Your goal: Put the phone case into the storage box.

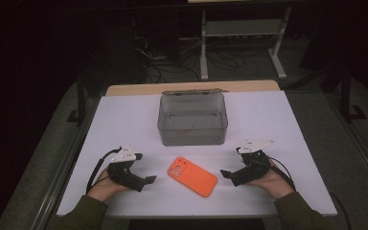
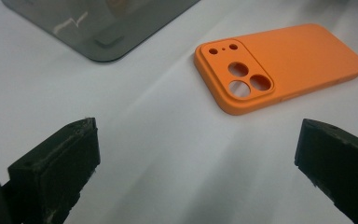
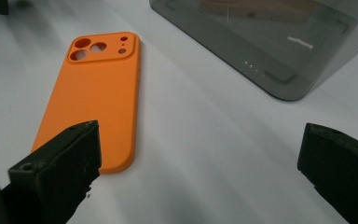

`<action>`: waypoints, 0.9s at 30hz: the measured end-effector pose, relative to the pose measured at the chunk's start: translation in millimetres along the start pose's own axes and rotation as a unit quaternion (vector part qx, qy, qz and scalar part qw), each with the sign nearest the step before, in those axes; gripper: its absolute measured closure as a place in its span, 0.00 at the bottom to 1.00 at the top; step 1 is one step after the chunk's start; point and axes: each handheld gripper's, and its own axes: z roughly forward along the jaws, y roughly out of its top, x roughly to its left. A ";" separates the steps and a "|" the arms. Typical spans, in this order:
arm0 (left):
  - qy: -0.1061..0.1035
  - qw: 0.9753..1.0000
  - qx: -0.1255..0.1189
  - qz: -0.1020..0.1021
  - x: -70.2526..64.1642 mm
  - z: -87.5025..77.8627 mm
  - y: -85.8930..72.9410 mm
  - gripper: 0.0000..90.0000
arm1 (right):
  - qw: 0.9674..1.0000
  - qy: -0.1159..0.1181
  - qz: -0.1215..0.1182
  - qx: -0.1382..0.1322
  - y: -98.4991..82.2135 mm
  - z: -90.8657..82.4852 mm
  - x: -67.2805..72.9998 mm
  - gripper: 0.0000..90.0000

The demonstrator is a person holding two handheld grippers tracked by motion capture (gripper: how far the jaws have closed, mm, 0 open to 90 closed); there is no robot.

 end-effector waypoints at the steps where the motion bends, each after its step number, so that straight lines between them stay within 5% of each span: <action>1: -0.001 1.000 0.000 0.000 -0.1 0.0 0.2 0.00 | 1.000 0.000 0.000 0.002 1.1 0.3 -0.4 0.00; 27: -0.004 1.000 0.003 0.001 -0.7 1.3 0.5 0.00 | 1.000 0.017 -0.013 0.009 27.4 19.4 0.9 0.00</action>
